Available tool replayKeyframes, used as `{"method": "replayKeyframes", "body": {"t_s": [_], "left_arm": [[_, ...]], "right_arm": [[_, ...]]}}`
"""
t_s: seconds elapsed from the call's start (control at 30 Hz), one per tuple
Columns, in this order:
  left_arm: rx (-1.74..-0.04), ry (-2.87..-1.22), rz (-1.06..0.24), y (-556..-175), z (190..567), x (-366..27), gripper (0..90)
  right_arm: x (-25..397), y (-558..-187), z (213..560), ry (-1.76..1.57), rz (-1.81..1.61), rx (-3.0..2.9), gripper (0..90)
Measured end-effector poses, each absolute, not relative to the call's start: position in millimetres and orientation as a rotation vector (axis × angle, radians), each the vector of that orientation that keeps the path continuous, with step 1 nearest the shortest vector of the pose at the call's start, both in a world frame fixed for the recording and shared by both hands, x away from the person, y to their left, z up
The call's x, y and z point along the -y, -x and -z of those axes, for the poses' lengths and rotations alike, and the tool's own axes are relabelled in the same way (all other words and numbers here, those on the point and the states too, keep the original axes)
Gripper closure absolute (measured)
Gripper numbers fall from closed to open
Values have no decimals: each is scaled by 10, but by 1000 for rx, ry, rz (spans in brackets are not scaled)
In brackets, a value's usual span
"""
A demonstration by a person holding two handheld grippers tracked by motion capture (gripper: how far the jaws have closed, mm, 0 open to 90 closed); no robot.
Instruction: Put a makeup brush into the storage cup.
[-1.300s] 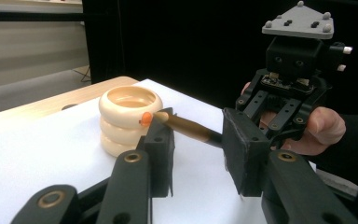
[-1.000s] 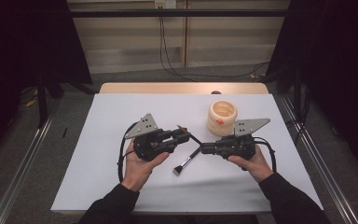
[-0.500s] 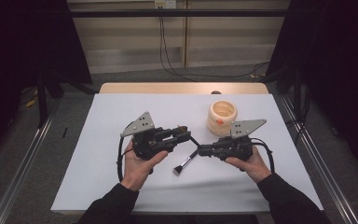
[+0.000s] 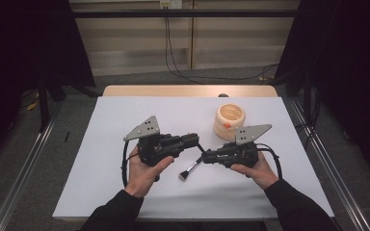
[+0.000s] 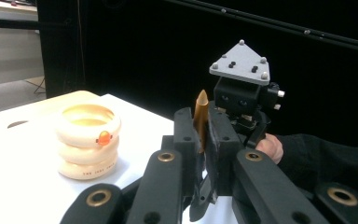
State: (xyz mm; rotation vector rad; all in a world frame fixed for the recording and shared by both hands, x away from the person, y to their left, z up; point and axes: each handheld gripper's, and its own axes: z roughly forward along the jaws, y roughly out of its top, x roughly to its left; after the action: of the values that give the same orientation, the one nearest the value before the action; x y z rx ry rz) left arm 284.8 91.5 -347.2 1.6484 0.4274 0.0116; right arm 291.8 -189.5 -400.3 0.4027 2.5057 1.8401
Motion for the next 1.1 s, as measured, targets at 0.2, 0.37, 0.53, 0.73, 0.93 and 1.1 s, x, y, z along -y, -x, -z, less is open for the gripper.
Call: {"method": "replayKeyframes", "body": {"t_s": [0.2, 0.37, 0.53, 0.73, 0.93, 1.1], "left_arm": [[-446, -1657, -24, -2831, 3462, -901, 844], [-444, -1658, -22, -2838, 3462, -913, 844], [-448, -1658, -24, -2841, 3454, -932, 845], [-455, -1670, -40, -2850, 3448, -963, 844], [-456, -1680, -46, -2847, 3450, -960, 844], [-469, -1688, -52, -2843, 3447, -962, 844]], "right_arm": [[1895, -2914, 3998, -403, -1860, -2500, 763], [1914, -2914, 3986, -419, -1887, -2505, 714], [1932, -2907, 3967, -436, -1894, -2482, 549], [1942, -2897, 3948, -467, -1889, -2451, 310], [1958, -2895, 3938, -504, -1893, -2404, 156], [1960, -2891, 3933, -537, -1896, -2374, 84]]}}
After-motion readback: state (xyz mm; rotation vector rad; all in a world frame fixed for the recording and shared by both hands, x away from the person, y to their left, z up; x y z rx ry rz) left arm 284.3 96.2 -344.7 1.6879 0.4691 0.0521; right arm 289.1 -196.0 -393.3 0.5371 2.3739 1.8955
